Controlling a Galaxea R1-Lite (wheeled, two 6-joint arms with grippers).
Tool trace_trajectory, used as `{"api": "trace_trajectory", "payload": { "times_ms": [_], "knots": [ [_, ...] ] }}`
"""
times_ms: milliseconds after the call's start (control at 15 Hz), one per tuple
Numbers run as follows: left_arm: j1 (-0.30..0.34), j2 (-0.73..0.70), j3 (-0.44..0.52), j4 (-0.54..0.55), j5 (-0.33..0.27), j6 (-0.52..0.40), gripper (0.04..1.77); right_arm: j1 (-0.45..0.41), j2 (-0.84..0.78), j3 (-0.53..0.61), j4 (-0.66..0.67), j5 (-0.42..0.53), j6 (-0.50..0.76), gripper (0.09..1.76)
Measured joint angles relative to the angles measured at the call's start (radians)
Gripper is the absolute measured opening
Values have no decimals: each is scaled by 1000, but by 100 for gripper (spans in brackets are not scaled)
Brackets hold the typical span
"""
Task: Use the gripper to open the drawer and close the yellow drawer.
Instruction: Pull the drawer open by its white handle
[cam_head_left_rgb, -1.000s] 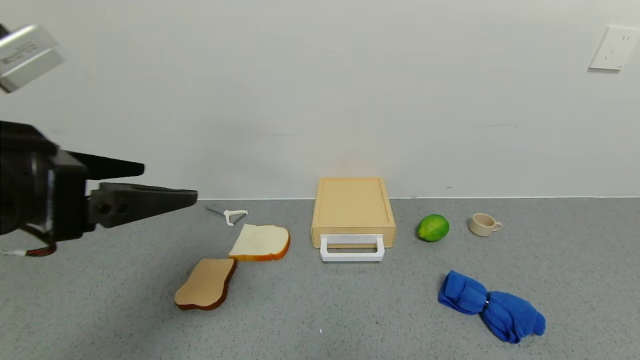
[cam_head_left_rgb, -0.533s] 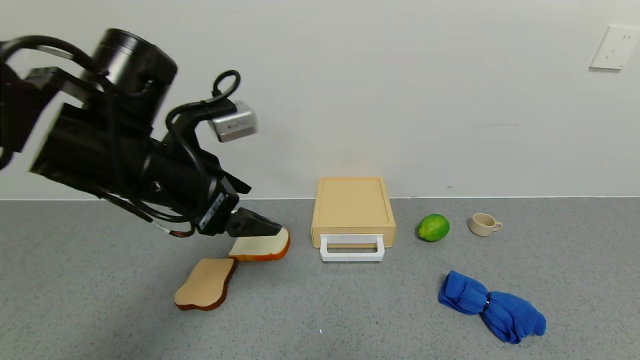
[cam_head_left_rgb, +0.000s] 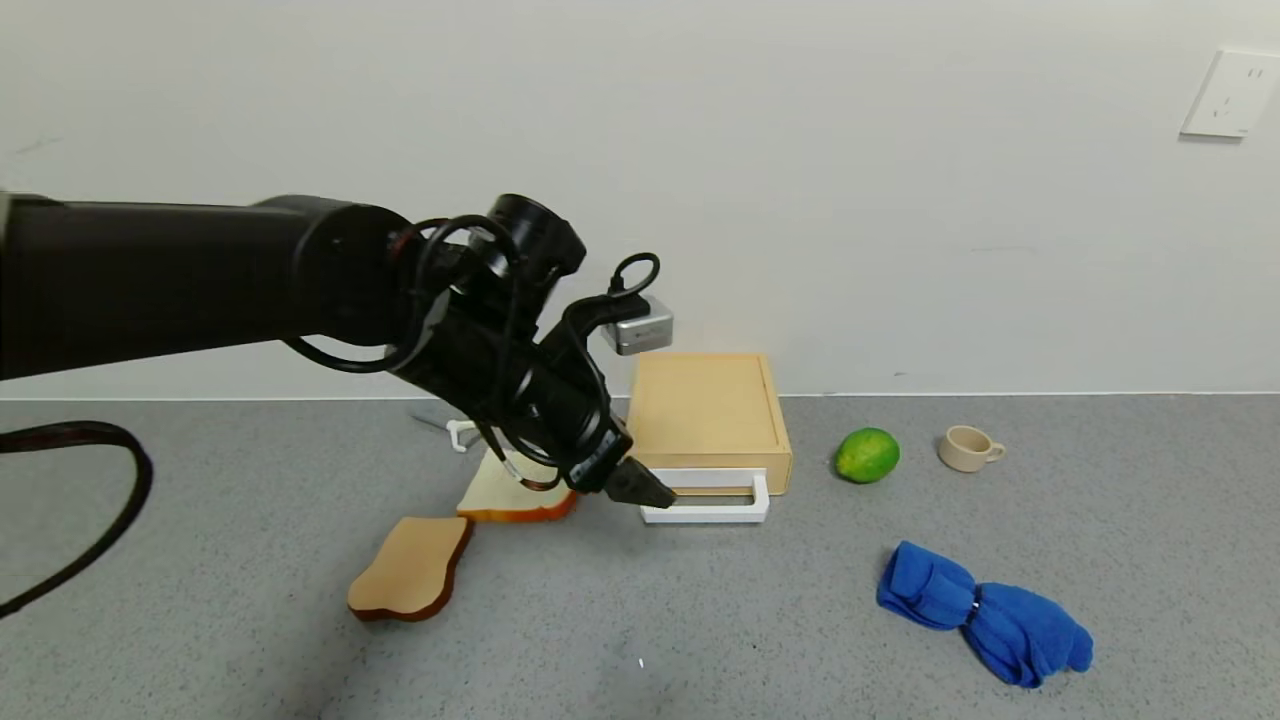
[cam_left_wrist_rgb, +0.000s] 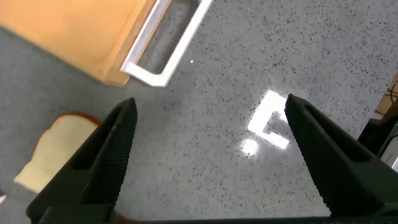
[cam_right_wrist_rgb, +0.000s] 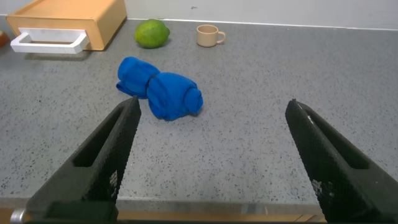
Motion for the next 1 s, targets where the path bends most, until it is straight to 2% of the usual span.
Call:
{"api": "trace_trajectory", "payload": {
  "times_ms": [333,1000],
  "knots": [
    [-61,139,-93,-5,7,-7,172,0,0,0,0,0,0,171],
    [-89,335,-209,-38,14,-9,172,0,0,0,0,0,0,171]
  ]
}}
